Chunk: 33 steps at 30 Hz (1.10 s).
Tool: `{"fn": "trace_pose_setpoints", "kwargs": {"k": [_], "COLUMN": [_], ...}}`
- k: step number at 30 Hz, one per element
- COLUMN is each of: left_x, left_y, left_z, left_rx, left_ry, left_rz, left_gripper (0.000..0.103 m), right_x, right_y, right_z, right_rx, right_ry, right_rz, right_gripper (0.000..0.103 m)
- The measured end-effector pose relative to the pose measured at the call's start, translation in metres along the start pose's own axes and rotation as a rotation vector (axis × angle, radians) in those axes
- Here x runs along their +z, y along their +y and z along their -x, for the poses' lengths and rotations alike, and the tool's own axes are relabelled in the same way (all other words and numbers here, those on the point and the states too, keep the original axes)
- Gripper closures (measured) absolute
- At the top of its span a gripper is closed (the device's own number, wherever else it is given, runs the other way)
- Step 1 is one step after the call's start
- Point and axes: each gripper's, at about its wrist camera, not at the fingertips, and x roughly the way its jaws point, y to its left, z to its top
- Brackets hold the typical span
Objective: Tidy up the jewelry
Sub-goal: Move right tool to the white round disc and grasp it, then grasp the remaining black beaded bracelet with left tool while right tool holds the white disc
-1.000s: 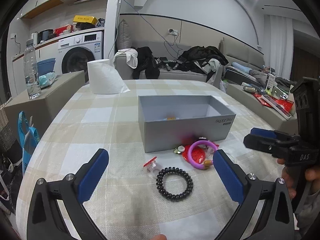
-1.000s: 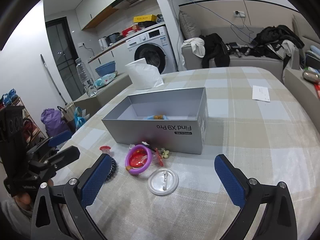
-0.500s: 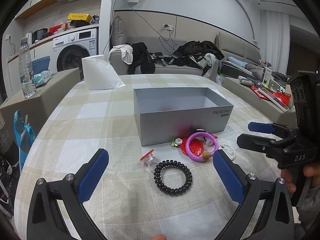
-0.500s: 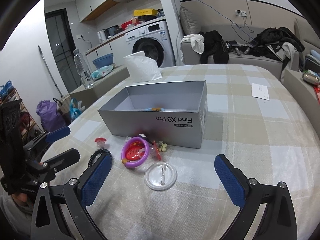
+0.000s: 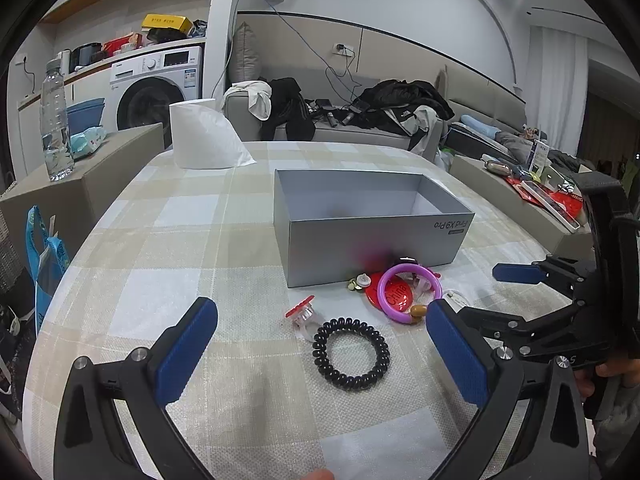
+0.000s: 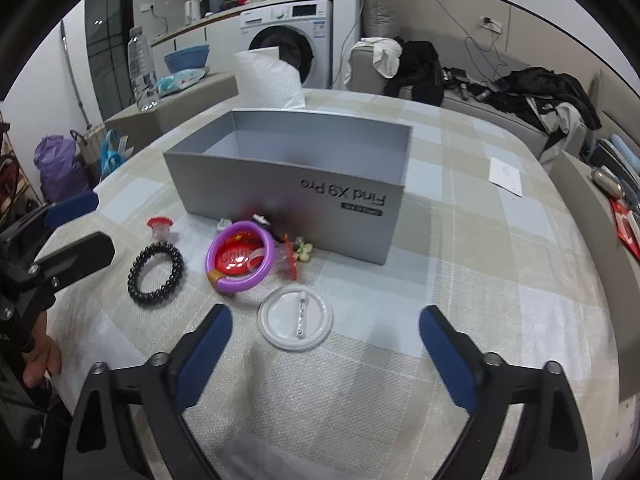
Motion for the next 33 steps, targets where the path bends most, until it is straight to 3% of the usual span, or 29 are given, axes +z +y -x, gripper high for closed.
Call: {"fn": "trace_pose_setpoints", "kwargs": {"k": [3, 16, 21, 33], "left_x": [0.0, -0.001, -0.001, 0.0], "left_y": [0.0, -0.001, 0.0, -0.002], "left_z": [0.0, 0.0, -0.001, -0.004], "left_rx": [0.002, 0.002, 0.002, 0.008], "left_ry": [0.001, 0.003, 0.004, 0.033], "left_rz": [0.0, 0.0, 0.0, -0.008], "left_gripper": [0.002, 0.002, 0.002, 0.002], "right_x": [-0.002, -0.001, 0.001, -0.006], "right_y": [0.004, 0.019, 0.019, 0.012], "right_z": [-0.001, -0.011, -0.012, -0.002], "right_rx": [0.028, 0.064, 0.068, 0.091], "right_ry": [0.008, 0.046, 0.045, 0.02], "right_rz": [0.019, 0.093, 0.09, 0.066], "right_gripper": [0.02, 0.057, 0.062, 0.063]}}
